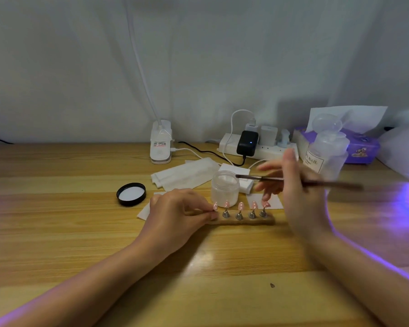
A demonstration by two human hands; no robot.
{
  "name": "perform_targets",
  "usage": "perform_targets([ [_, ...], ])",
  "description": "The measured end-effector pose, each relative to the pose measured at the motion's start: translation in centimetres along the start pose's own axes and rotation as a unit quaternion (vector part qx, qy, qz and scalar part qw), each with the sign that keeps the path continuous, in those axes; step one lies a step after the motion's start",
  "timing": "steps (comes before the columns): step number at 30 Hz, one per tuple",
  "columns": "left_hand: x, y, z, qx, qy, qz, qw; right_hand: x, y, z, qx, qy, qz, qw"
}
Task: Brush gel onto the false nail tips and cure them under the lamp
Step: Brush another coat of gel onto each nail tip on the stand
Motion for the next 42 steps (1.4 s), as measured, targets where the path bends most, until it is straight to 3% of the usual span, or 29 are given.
perform_targets([
  [3,0.0,-0.1,0.4,0.023,0.005,0.011,1.0,2.1,-2.9,-1.4,-0.132,-0.075,-0.073,0.986],
  [7,-0.5,-0.2,-0.2,0.016,-0.02,0.033,0.999,3.0,-4.2,-2.7,-0.225,-0.174,-0.067,0.956],
  [20,-0.4,0.0,-0.2,0.009,-0.083,0.033,0.996,3.4,-4.4,-1.9,-0.236,-0.177,-0.069,0.953],
  [42,-0.5,0.0,-0.4,-0.006,-0.088,0.036,0.995,3.2,-4.1,-1.2,-0.191,-0.155,-0.077,0.966],
])
Point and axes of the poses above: each hand's wrist, its own y-axis towards the middle knuckle, its own x-axis out of the palm, z = x × y, the point moved 10 cm from there along y, towards the middle knuckle, and after that the axes turned 7 degrees about x, right-handed, at the moved point
